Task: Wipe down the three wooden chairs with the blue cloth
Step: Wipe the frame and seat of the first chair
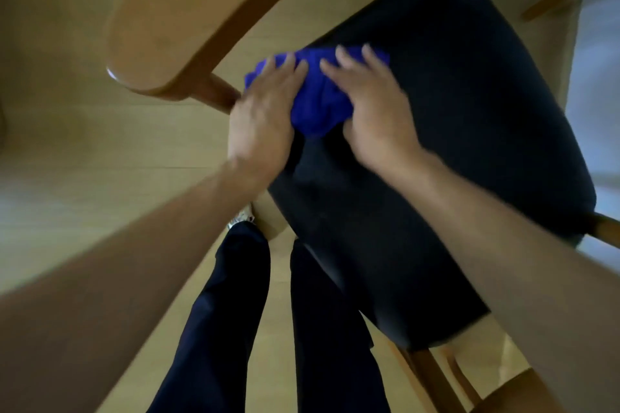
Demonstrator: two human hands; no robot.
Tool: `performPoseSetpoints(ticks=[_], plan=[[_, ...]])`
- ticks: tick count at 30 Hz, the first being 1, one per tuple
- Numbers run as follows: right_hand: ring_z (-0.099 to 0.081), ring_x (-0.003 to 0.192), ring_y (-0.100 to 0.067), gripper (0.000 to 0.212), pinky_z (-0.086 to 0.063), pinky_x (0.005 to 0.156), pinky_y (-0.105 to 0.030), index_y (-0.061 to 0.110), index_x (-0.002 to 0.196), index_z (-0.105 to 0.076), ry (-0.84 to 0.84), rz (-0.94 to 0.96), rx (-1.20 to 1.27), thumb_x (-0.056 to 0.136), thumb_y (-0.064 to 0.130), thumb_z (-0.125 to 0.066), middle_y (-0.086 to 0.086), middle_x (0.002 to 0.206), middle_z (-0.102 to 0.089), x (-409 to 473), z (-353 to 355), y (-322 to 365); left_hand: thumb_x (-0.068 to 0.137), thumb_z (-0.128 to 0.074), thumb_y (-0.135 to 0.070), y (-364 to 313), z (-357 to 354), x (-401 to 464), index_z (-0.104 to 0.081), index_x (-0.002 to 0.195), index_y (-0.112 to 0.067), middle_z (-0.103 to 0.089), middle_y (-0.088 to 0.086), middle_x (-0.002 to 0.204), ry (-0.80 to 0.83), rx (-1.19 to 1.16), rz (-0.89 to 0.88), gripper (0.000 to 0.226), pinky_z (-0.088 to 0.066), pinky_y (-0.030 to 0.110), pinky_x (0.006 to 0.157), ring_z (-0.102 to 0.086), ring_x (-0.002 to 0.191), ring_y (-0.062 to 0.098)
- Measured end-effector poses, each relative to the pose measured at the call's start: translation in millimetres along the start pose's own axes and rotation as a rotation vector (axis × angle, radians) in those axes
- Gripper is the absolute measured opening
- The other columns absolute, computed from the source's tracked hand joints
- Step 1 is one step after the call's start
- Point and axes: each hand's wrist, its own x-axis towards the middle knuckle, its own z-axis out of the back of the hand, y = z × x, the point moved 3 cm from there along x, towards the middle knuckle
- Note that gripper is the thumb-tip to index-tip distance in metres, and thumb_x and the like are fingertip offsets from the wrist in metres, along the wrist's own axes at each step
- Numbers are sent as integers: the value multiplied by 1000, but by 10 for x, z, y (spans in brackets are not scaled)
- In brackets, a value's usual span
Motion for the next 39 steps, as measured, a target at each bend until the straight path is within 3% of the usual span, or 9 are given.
performPoseSetpoints(ticks=[3,7,10,16,20,24,29,33,39], plan=[[-21,148,-30,74,-25,119,-43,20,145,-46,126,83,58,79,-11,-55,-2,155,-36,-700,-216,127,77,-56,13,21,16,-846,-44,143,-12,-39,7,149,70,-105,25,71,-36,49,109,-30,141,27],[-30,144,-23,69,-28,114,-32,23,137,-57,277,172,53,76,-10,-55,5,147,-48,-1109,-315,234,65,-57,16,21,9,-1540,-47,141,-17,-45,-1,146,204,-145,129,83,-51,38,95,-45,132,21],[-34,141,-20,68,-27,113,-28,24,134,-60,236,187,97,75,-11,-54,7,144,-52,-815,-161,406,68,-53,11,82,138,-1412,-44,142,-18,-50,-1,143,117,-182,191,80,-53,35,84,-58,116,25],[-30,143,-23,60,-19,114,-26,20,126,-66,83,245,102,81,-13,-43,0,145,-50,206,-182,811,74,-43,8,419,210,-682,-47,134,-15,-61,9,124,-142,-112,490,64,-37,33,80,-55,106,36],[-32,142,-24,55,-20,114,-22,13,126,-66,106,241,68,81,-13,-49,-3,144,-51,-97,-337,526,82,-43,11,180,-80,-876,-36,145,-12,-36,6,152,-65,-122,541,67,-35,27,93,-47,125,29],[-37,139,-24,51,-31,115,-37,14,122,-69,229,269,76,77,-11,-62,-4,141,-54,-1078,-352,88,77,-53,11,-213,-371,-1693,-42,141,-10,-44,10,147,80,-177,449,69,-42,32,95,-51,126,28],[-30,143,-14,55,-34,115,-42,21,125,-67,437,220,43,79,-8,-63,6,143,-52,-1966,-254,-284,75,-53,10,-784,-539,-2329,-48,135,-10,-53,10,139,353,-296,393,64,-50,32,87,-62,111,27],[-44,133,-23,56,-31,112,-28,17,118,-72,256,208,146,72,-11,-61,-1,134,-61,-1564,-184,-90,69,-58,4,-518,-171,-1971,-50,135,-11,-59,9,131,260,-180,281,68,-50,36,83,-63,106,31],[-41,137,-22,53,-27,108,-20,16,117,-72,-22,13,215,78,-14,-50,0,136,-59,-996,-283,145,74,-57,15,-244,-183,-1417,-38,145,-10,-36,6,152,96,-109,160,78,-43,42,104,-37,138,24]])
